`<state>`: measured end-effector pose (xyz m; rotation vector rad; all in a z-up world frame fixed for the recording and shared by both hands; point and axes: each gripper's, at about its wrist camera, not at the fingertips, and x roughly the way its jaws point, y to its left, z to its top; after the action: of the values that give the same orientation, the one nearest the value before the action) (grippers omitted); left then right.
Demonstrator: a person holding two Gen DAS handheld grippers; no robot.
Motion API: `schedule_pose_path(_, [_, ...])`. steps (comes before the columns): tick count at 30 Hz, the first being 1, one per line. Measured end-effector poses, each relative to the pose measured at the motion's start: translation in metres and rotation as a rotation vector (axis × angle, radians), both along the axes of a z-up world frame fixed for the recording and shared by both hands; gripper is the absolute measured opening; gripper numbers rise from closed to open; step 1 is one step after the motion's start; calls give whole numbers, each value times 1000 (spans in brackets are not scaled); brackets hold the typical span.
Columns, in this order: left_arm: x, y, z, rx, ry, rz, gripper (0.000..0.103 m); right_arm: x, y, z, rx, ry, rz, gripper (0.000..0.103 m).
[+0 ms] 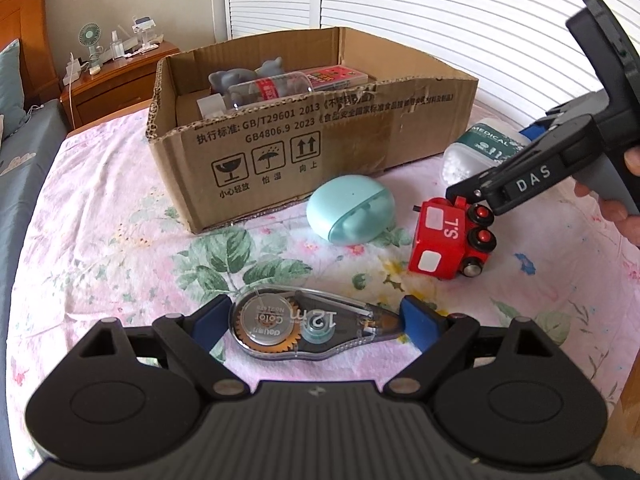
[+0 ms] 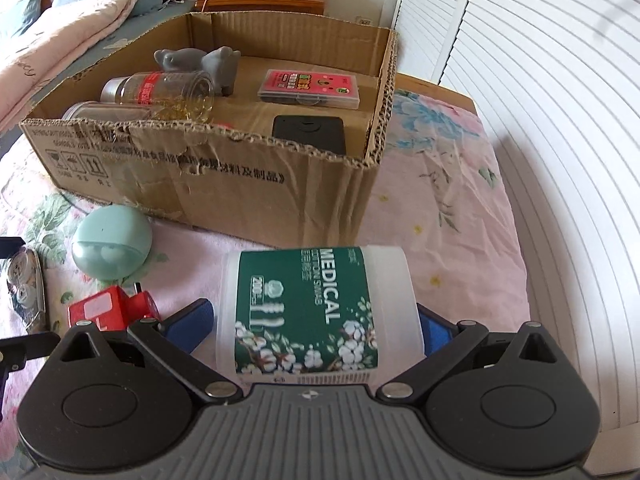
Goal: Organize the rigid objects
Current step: 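Grasp the correction-tape dispenser with the left tool while the right tool grasps the MEDICAL swab container, then carry the tape into the box and open the left tool while the right tool drops the container there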
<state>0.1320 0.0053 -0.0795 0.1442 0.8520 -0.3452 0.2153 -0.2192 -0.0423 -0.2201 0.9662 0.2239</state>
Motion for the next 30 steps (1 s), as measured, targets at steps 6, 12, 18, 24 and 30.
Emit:
schedule_pose_path(6, [2,0,1,1,10,-4,89,1,1,5,-4,-5,1,91])
schedule_pose_path(12, [2,0,2,8,22,-14,89,-3,-1,7,-15,0,21,87])
schedule_pose_path(18, [1,1,6,22,18,-25,89,-12,-4,13,15,-6,34,87])
schedule_pose_path(24, [0,2,15,34,11,-39,89,-22,-7,27,19,-35,42,87])
schedule_pose_path(30, [-1,2,28,36,13,-50,89,-31,-11,48,45,-65,62,87])
